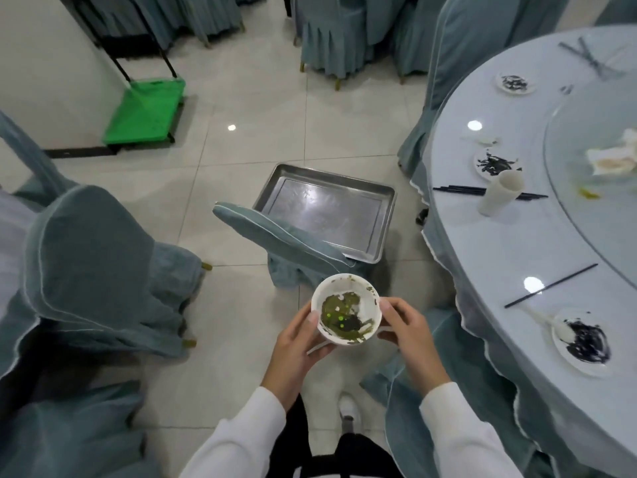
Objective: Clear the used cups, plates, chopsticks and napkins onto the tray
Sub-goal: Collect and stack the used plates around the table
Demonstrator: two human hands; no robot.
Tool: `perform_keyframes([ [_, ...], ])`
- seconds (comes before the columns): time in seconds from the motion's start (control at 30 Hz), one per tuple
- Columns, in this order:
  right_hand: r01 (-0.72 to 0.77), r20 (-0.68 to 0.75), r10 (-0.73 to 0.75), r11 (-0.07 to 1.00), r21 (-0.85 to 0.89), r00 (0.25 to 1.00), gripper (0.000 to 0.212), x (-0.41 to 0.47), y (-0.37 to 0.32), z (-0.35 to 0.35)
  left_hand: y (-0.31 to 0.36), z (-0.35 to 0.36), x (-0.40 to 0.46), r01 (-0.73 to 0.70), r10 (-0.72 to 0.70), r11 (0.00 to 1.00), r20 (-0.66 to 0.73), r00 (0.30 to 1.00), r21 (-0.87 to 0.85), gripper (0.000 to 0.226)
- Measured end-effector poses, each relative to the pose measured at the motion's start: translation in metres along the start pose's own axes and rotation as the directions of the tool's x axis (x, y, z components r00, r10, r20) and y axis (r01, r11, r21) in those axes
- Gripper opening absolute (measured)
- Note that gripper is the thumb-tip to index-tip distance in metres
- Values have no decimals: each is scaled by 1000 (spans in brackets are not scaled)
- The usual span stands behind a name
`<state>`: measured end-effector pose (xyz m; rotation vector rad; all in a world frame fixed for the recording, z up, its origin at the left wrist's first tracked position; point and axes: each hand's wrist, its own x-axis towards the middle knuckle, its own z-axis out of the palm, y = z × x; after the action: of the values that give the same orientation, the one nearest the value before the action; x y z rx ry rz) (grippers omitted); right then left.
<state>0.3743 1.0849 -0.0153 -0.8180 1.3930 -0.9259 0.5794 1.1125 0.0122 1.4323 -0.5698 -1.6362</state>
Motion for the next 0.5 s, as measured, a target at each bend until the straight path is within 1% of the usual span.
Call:
perform_keyframes([
  [0.1, -6, 13, 5, 999, 37, 1000, 26, 10, -9, 6, 14, -4, 24, 22, -21, 999, 50, 999, -34, 37],
  [0.2, 15, -34, -13, 998, 54, 999, 25, 27, -22, 17, 35, -7, 51, 37, -32, 998, 100, 994, -48, 37],
  [0.37, 45, -206, -30, 996, 71, 978, 18, 53, -50, 33, 83, -3, 96, 51, -44, 998, 236, 971, -26, 38],
  [0.5, 65, -336, -25, 992, 106, 942, 18, 64, -66, 40, 107, 6, 126, 60, -75, 997, 320, 944, 54, 31],
])
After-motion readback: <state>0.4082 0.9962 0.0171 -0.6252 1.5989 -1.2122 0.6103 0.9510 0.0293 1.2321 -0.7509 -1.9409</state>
